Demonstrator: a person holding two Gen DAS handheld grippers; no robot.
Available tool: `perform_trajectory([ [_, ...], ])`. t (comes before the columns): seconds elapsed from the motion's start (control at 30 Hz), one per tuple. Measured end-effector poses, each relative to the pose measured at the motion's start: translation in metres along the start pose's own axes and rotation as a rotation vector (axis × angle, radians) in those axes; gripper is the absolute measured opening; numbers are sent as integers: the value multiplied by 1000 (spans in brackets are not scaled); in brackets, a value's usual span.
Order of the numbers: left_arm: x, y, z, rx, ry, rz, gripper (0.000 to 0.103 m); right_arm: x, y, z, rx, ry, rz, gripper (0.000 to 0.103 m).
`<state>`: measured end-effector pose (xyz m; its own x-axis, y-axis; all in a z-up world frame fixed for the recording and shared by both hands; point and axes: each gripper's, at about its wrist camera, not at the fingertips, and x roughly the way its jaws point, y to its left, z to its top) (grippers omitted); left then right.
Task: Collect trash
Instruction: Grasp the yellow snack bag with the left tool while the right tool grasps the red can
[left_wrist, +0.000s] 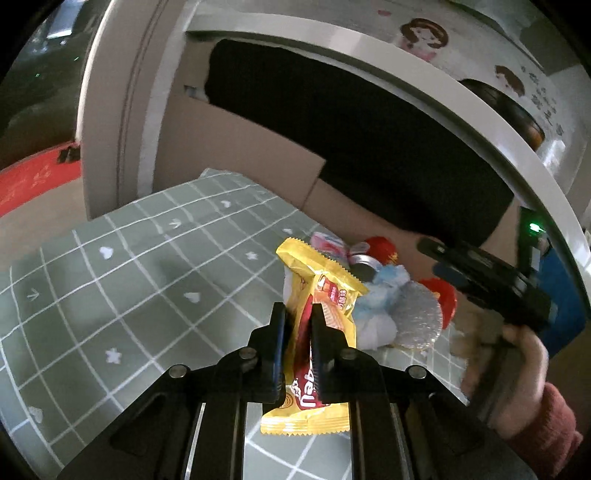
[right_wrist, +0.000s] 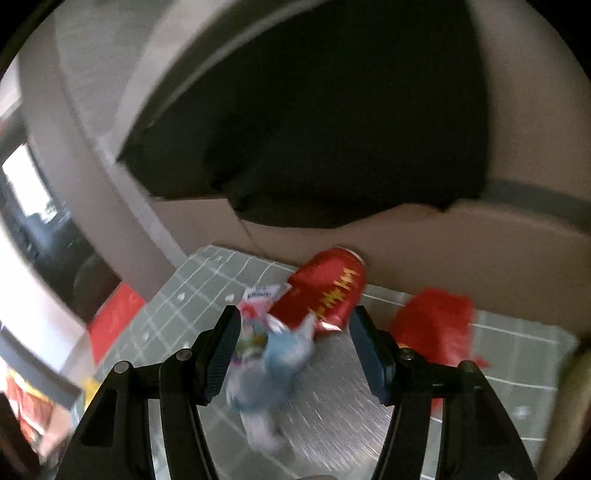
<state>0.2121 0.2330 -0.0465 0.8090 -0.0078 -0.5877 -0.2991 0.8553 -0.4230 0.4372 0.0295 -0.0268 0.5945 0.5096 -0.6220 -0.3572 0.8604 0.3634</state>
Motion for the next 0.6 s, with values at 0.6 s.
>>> perform_trajectory([
  [0.6,13,51,1,-81,65,-41,13,103,11,12,35,51,-239,67],
])
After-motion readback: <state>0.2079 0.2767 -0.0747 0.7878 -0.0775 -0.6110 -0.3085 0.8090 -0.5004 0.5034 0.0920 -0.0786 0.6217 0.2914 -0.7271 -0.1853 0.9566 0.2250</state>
